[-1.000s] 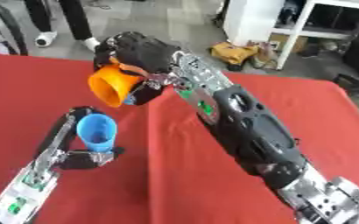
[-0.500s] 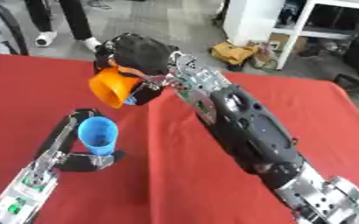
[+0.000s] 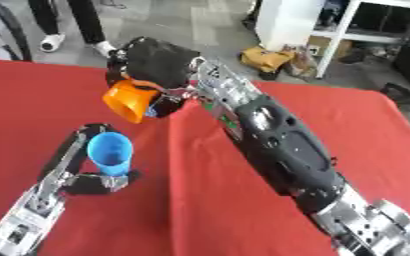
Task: Pour the contents of one cup into another cup.
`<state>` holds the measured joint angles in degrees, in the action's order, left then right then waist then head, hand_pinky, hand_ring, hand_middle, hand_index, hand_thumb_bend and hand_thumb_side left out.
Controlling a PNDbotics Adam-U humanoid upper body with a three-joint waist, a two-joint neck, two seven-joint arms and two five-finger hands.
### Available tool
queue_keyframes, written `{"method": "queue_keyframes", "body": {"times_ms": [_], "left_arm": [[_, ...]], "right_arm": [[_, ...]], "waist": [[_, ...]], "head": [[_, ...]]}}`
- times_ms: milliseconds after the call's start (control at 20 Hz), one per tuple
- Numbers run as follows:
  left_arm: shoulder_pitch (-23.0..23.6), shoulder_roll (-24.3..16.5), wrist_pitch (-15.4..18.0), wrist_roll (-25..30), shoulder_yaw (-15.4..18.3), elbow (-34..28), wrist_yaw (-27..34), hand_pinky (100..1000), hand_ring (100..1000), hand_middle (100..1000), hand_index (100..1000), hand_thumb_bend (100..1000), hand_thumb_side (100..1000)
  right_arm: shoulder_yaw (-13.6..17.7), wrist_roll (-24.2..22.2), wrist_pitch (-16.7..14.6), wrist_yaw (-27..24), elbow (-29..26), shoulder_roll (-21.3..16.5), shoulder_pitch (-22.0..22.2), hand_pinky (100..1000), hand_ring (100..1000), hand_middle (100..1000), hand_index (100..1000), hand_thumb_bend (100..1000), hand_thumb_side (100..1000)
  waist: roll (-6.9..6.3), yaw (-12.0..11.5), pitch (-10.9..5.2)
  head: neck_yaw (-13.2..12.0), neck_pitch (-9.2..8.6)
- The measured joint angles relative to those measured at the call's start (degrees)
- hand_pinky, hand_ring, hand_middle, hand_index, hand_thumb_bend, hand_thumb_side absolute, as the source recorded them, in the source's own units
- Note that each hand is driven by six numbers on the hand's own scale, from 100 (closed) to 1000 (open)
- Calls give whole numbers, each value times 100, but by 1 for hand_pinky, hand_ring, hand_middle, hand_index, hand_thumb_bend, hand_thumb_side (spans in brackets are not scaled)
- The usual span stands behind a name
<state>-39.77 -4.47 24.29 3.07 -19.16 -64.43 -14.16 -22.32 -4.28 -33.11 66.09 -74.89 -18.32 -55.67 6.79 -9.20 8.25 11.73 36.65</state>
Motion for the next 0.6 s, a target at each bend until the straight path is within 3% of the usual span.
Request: {"method": "queue_keyframes", "body": {"times_ms": [250, 600], "left_arm": [[0, 0, -38, -36, 2, 2, -101, 440, 446, 472, 622, 637, 100], [-1, -13, -207, -144, 35, -4, -354, 450, 452, 479, 626, 623, 100]], "right_arm": [[39, 152, 117, -115, 84, 2, 30, 578, 517, 463, 545, 301, 100], [140, 386, 507, -747, -88, -50, 242, 560, 474, 418, 529, 301, 100]], "waist": [[-32, -15, 2], [-43, -12, 10]], "head": [[-3, 0], [-33, 0]]}}
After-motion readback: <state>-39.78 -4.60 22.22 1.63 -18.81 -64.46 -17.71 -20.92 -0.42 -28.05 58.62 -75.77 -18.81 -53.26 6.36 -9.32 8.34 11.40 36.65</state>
